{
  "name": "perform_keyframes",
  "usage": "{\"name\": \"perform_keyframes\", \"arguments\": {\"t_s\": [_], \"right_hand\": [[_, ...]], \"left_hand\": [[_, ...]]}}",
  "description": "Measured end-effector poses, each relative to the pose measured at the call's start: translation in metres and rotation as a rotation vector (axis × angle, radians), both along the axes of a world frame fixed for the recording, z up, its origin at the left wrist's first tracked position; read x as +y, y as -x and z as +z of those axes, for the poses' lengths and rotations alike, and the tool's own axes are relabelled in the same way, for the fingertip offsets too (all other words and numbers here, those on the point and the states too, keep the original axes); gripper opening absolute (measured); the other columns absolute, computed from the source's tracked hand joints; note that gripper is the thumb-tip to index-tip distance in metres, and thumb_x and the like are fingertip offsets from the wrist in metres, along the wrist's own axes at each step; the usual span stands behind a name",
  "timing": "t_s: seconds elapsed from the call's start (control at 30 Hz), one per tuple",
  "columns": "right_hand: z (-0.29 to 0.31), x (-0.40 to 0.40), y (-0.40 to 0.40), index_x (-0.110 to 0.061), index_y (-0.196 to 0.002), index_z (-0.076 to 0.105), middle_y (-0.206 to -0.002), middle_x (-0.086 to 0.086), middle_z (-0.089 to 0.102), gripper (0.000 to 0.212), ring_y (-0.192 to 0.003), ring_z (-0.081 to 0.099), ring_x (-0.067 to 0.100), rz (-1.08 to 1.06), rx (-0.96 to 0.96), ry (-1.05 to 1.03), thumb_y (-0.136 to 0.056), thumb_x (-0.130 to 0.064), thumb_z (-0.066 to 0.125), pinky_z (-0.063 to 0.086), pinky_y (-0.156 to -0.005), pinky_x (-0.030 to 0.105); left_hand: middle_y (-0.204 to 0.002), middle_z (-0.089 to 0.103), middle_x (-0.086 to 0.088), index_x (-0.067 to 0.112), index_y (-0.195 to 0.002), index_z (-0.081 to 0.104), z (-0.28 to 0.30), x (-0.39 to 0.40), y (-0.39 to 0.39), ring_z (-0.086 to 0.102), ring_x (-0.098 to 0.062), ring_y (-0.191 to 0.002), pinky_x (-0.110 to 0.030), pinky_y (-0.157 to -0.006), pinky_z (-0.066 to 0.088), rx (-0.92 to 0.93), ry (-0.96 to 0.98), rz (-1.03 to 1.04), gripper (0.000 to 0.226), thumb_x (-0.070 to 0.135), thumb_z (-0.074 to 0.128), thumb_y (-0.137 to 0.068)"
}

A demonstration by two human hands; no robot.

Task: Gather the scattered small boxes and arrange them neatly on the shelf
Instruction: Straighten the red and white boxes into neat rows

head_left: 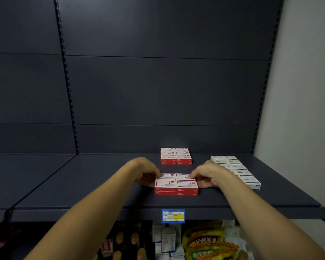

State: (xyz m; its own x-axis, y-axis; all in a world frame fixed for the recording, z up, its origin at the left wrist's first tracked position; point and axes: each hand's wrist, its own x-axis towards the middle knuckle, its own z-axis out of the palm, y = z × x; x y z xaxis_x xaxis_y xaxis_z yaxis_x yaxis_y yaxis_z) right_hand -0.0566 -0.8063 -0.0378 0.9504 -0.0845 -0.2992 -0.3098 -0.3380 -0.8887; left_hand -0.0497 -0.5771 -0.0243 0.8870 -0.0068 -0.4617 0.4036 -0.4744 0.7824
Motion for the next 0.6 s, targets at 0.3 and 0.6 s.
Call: {"name": "perform_keyframes", "arguments": {"t_s": [0.3, 0.6], "right_hand": [[-0.0024, -0.0015, -0.0011, 0.005, -0.121, 0.054, -0.08, 0.018, 0.075, 0.048, -0.069, 0.075, 0.027, 0.007, 0.007, -0.079, -0.078, 0.007, 0.076, 0.058, -0.049, 0.031], [-0.0015, -0.0032, -0.0019, 0.006, -0.109, 0.063, -0.082, 0.017, 0.076, 0.035, -0.072, 0.076, 0.028, 0.028, 0.028, -0.056, -0.078, 0.006, 0.077, 0.06, -0.057, 0.033]], "left_hand": [[-0.081, 0.077, -0.012, 0.002, -0.1, 0.068, -0.0033, 0.0015, 0.0002, 0.074, -0.022, -0.075, -0.033, -0.067, 0.062, -0.024, 0.011, 0.01, 0.013, 0.008, 0.072, -0.09], [-0.084, 0.077, -0.014, 0.002, -0.099, 0.066, -0.0049, 0.0021, -0.0016, 0.075, -0.024, -0.077, -0.035, -0.07, 0.063, -0.034, 0.018, 0.01, 0.011, 0.007, 0.071, -0.09]]}}
